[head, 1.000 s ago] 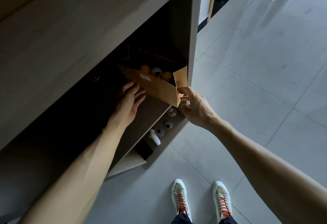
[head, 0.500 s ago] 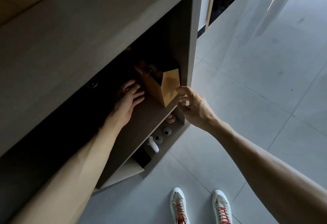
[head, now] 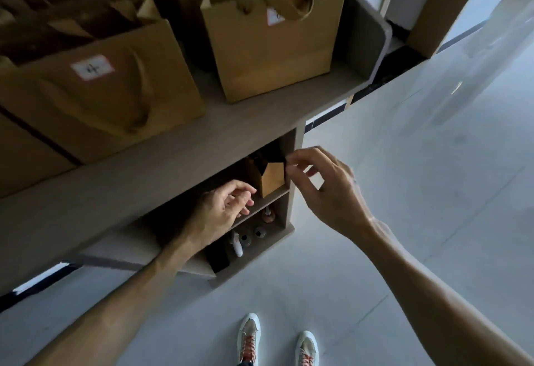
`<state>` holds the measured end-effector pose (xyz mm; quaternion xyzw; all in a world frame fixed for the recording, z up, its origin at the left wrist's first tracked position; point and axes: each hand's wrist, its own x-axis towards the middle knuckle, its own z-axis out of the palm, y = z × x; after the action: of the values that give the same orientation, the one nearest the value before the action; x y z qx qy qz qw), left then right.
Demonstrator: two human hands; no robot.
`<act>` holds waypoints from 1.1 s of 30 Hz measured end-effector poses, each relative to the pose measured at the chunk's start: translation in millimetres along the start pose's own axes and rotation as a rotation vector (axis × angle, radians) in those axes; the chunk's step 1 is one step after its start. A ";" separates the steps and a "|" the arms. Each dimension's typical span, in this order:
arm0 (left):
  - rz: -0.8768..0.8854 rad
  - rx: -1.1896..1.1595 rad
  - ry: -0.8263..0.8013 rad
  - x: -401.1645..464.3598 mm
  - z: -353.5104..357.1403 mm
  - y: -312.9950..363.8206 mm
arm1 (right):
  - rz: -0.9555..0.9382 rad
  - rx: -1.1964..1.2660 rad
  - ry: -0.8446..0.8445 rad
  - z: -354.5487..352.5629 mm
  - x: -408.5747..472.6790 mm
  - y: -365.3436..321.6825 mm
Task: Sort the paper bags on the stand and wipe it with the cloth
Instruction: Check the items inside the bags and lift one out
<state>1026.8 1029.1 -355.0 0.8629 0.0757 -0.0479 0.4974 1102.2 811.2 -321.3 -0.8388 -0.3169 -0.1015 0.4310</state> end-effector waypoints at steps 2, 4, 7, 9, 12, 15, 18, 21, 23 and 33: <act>0.020 0.031 0.004 -16.0 -8.9 33.8 | -0.037 0.020 0.014 -21.3 12.9 -18.7; 0.049 0.026 0.025 -32.7 -17.9 62.1 | -0.067 0.046 0.040 -38.8 24.8 -35.8; 0.096 0.021 0.036 -52.6 -32.9 92.8 | -0.101 0.110 0.088 -58.4 45.7 -57.3; 0.127 0.022 0.054 -63.7 -46.6 107.6 | -0.129 0.167 0.099 -64.9 60.5 -71.7; 0.171 0.001 0.146 -77.0 -74.2 123.7 | -0.199 0.215 0.052 -65.4 84.6 -93.8; 0.207 -0.013 0.254 -89.0 -108.5 135.1 | -0.299 0.222 0.023 -58.5 111.2 -115.0; 0.258 0.041 0.347 -97.9 -148.0 142.2 | -0.349 0.199 0.012 -46.8 140.3 -136.4; 0.292 0.058 0.439 -102.3 -190.3 144.2 | -0.386 0.233 -0.037 -32.6 169.4 -162.3; 0.309 0.066 0.489 -104.1 -218.5 142.2 | -0.407 0.269 -0.063 -21.3 187.0 -181.1; 0.259 0.232 0.715 -96.7 -364.4 98.9 | -0.368 0.282 -0.164 60.8 266.7 -244.0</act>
<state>951.9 1287.7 -73.2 0.8781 0.1290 0.3104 0.3406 1152.5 1081.9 -79.2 -0.7036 -0.5096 -0.0645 0.4909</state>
